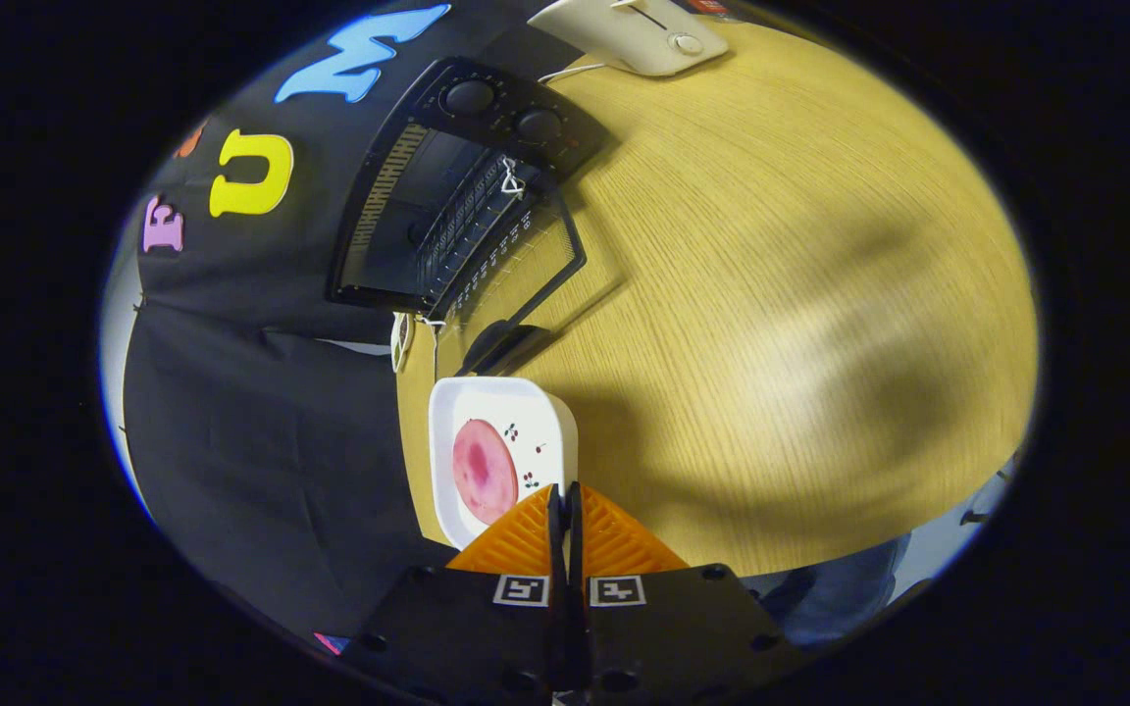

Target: Open the toaster oven, put the food inside, and close the toaster oven door.

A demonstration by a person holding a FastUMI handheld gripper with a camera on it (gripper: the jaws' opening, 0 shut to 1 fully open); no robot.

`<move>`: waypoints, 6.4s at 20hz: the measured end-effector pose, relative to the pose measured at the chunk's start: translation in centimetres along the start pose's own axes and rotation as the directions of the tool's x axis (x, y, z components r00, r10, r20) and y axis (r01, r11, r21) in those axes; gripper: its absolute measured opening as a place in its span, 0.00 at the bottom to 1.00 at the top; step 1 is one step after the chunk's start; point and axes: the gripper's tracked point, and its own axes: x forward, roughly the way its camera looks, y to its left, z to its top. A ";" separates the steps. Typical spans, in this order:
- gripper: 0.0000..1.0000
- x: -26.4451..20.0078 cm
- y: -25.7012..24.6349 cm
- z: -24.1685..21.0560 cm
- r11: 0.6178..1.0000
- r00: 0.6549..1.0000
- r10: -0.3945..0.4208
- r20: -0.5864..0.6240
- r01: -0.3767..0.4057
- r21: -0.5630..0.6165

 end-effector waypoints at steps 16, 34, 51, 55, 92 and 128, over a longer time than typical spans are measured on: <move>0.01 2.7 4.8 5.4 0.944 0.948 -0.014 0.318 -0.092 0.316; 0.01 11.8 11.0 16.3 0.845 0.877 -0.054 0.478 -0.215 0.489; 0.11 14.0 12.4 22.2 0.828 0.765 -0.071 0.640 -0.312 0.466; 0.71 12.2 13.8 21.0 0.880 0.770 -0.012 0.638 -0.295 0.372; 0.98 11.9 2.0 6.0 0.640 0.859 -0.302 0.414 0.505 -0.580; 0.96 6.8 11.8 11.9 0.561 0.691 -0.076 0.719 0.625 -0.542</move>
